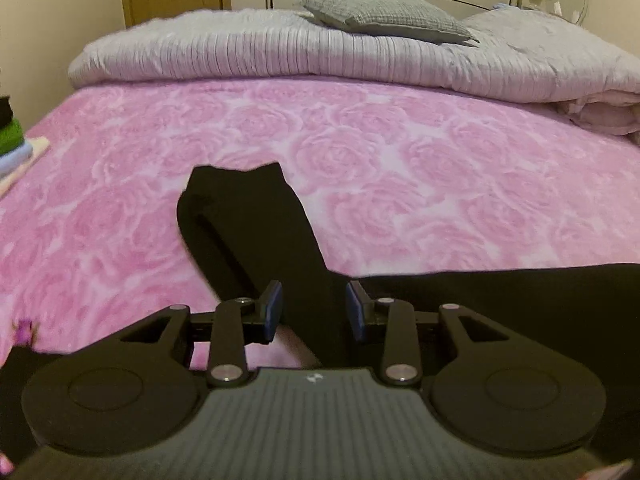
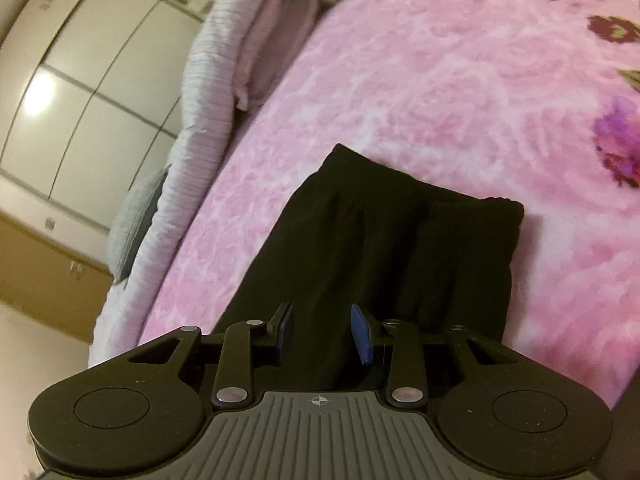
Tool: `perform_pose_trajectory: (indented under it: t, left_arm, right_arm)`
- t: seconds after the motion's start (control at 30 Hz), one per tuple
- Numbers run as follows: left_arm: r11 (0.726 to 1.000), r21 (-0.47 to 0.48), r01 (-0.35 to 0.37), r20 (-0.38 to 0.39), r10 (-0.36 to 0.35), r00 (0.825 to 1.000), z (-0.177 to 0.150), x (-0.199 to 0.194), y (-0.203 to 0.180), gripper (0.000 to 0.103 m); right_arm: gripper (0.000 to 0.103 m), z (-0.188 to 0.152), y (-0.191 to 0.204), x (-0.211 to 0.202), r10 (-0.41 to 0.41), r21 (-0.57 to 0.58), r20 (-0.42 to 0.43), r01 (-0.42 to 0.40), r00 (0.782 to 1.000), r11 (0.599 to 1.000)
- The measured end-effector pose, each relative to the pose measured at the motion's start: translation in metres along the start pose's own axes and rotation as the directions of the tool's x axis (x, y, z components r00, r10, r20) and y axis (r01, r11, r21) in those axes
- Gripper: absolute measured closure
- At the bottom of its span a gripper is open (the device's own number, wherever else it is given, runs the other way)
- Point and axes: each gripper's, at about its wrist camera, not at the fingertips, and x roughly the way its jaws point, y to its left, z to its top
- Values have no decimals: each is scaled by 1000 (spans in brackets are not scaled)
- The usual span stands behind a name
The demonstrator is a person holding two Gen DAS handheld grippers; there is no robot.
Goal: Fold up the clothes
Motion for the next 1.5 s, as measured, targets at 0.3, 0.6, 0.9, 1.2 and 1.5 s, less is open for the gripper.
perform_pose_trajectory:
  t: [0.3,0.6,0.9,1.2,1.5]
  left_arm:
    - [996,-14,93,105,-91,990,-40,-27,27,72]
    - [959,-197,205,49,-200,979,-64,-45,41,70]
    - [928,-320,192,6,-201,980,-70,-11,22,66]
    - [928,-326,181,57,-172,984,-41,8,32,66]
    - [1000,3,3,-40,-3,999,9,57,7,65]
  right_arm:
    - [68,-8,-21,-35,92,88,101,-101,991,991]
    - [68,4,-37,-25,50,133,87,-62,995,989]
    - [68,6,-52,4,43,126,23,-45,999,991]
    - [68,15,-52,8,58,104,20,-60,998,993]
    - [68,29,-37,33,31,44,-9,-31,999,999]
